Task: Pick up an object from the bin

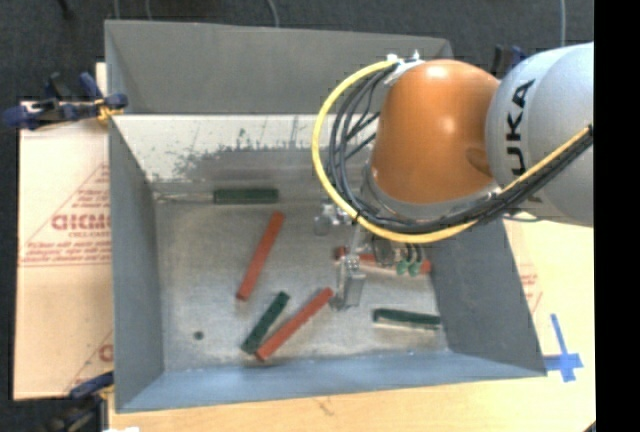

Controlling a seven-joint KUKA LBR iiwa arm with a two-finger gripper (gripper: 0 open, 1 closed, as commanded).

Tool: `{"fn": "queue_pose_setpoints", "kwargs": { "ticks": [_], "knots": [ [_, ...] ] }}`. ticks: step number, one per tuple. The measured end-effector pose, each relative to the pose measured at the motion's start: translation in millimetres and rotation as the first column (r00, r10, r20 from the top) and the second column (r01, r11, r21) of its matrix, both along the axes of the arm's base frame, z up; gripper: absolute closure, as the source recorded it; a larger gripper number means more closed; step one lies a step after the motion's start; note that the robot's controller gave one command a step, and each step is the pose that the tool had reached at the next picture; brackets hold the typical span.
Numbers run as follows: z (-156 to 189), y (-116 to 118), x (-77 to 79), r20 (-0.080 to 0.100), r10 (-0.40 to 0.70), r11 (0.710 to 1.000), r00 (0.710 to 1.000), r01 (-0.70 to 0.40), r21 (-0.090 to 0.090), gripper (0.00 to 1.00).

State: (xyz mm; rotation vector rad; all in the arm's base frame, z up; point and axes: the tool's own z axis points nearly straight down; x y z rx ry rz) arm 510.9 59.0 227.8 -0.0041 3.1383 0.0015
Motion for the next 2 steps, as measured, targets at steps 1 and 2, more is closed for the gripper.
{"fn": "queue_pose_setpoints", "kwargs": {
  "ticks": [1,2],
  "knots": [
    [-33,10,-5.0,0.007,0.145,0.989,0.989,-0.145,-0.002,0.00],
    [-65,30,-9.5,-0.002,0.505,0.863,0.863,-0.505,-0.001,0.00]
  ]
}}
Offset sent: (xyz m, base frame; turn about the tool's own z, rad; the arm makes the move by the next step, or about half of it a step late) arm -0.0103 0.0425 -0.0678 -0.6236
